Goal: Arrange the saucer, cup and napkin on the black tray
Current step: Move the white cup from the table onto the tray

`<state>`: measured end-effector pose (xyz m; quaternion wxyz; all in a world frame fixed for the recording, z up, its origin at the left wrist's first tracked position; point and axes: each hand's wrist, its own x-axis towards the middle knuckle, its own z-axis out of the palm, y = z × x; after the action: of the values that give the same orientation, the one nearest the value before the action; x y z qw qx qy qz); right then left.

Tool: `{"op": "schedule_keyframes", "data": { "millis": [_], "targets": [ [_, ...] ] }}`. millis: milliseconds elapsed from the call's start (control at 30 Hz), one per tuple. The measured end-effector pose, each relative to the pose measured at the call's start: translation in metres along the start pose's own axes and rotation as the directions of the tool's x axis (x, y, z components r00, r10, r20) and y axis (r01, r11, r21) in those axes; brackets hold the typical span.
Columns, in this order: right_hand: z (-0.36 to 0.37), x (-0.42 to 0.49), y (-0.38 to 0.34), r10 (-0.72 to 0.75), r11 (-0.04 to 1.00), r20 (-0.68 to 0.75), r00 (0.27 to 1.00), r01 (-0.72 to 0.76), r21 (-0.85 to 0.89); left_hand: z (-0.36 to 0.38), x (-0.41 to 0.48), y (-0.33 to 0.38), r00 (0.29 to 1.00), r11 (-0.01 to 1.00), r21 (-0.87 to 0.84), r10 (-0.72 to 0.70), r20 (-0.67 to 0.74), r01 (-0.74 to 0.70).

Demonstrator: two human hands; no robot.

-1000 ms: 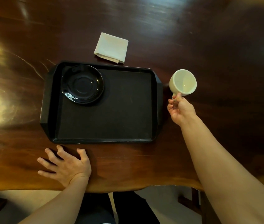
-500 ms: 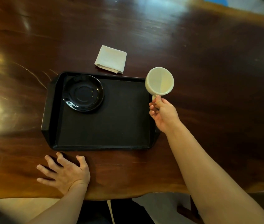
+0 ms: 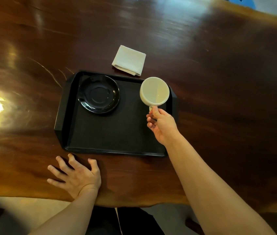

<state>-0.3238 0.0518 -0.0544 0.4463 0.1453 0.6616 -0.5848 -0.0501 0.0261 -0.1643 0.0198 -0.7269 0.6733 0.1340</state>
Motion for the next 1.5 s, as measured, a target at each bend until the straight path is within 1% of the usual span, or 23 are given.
{"op": "schedule_keyframes", "data": {
  "millis": [933, 1133, 1267, 1400, 1500],
  "targets": [
    [0.009, 0.014, 0.015, 0.087, 0.996, -0.013, 0.996, -0.087, -0.015, -0.001, 0.000, 0.000, 1.000, 1.000, 0.024, -0.004, 0.017, 0.004],
    [0.007, 0.019, 0.021, 0.114, 0.992, -0.028, 0.993, -0.115, -0.057, -0.001, -0.001, 0.000, 1.000, 1.000, 0.025, -0.012, 0.010, 0.011],
    [0.004, 0.019, 0.020, 0.129, 0.988, -0.007, 0.992, -0.129, -0.084, -0.001, -0.001, 0.001, 1.000, 1.000, 0.024, -0.008, 0.006, 0.008],
    [-0.004, 0.019, 0.015, 0.149, 0.978, 0.027, 0.988, -0.144, -0.151, -0.001, -0.001, 0.000, 1.000, 1.000, 0.022, -0.004, 0.011, 0.004],
    [-0.014, 0.017, 0.006, 0.148, 0.963, 0.052, 0.988, -0.132, -0.234, -0.001, -0.001, 0.000, 1.000, 1.000, 0.014, -0.002, 0.012, 0.002]
  ]
}}
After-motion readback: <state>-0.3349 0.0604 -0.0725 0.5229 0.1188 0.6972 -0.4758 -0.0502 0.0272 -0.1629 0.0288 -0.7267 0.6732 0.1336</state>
